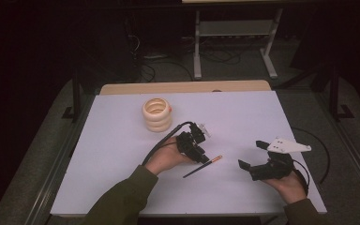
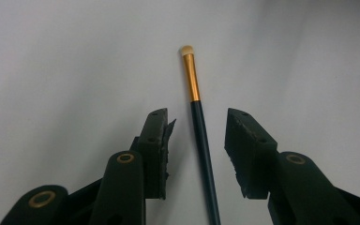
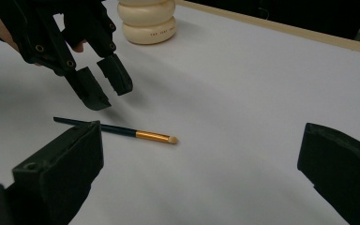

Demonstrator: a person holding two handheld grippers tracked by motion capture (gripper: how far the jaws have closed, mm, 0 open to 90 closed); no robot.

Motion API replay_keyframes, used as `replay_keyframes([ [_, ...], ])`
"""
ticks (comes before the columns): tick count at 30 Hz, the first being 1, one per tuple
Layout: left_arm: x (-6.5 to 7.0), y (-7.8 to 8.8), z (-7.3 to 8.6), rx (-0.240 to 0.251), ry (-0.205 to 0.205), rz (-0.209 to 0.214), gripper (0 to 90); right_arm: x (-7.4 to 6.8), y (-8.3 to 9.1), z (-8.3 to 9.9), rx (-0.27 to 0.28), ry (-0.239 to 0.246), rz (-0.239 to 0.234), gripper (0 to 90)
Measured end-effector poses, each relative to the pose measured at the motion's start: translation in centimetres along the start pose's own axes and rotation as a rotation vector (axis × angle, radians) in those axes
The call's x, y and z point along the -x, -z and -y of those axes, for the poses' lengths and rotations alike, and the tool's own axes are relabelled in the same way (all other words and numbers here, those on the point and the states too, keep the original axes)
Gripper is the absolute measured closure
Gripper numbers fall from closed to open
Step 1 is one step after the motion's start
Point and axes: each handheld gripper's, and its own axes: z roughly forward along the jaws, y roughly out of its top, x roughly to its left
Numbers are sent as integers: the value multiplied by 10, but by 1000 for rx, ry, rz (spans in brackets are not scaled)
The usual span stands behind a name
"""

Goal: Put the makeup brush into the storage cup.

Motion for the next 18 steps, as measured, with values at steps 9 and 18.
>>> replay_keyframes([
  [9, 1, -5, -9, -42, -9, -12, 650, 0, 0, 0, 0, -2, 1, 0],
  [18, 4, -12, -16, -75, -13, -19, 703, 0, 0, 0, 1, -3, 0, 0],
])
